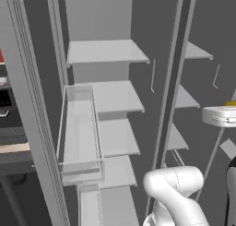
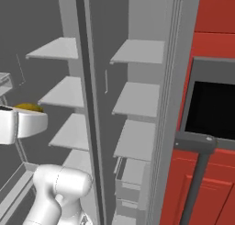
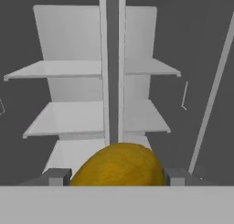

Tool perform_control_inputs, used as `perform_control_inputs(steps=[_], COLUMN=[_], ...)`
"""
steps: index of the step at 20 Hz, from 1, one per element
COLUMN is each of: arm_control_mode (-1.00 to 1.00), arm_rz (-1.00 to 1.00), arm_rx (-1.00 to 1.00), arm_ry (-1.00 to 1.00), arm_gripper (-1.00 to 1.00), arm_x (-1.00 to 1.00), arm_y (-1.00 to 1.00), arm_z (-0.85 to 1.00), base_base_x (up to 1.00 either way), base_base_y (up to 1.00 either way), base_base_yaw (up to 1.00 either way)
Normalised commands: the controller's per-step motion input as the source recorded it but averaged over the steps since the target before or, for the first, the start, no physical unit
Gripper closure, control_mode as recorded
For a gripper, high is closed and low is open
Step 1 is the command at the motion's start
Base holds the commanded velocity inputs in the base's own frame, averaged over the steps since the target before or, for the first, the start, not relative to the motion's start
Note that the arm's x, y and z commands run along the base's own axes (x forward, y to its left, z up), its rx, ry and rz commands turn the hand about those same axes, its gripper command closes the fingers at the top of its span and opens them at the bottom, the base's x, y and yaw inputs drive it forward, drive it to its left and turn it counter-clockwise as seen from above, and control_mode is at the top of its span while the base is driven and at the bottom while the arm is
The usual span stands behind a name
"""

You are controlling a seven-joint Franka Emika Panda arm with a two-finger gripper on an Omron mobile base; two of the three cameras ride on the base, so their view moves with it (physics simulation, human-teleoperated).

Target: Retrieve a lemon from the fridge and place it on the cutting board with the fish.

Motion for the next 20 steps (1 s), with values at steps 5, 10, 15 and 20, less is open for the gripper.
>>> perform_control_inputs(steps=[5, 10, 15, 20], arm_control_mode=[1.00, 1.00, 1.00, 1.00], arm_rz=[0.00, 0.00, 0.00, 0.00], arm_rx=[0.00, 0.00, 0.00, 0.00], arm_ry=[0.00, 0.00, 0.00, 0.00], arm_gripper=[1.00, 1.00, 1.00, 1.00], arm_x=[0.00, 0.00, 0.00, 0.00], arm_y=[0.00, 0.00, 0.00, 0.00], arm_z=[0.00, 0.00, 0.00, 0.00], base_base_x=[-0.76, -0.78, -0.73, -0.59], base_base_y=[0.00, 0.01, 0.15, 0.40], base_base_yaw=[-0.02, -0.02, -0.02, -0.01])
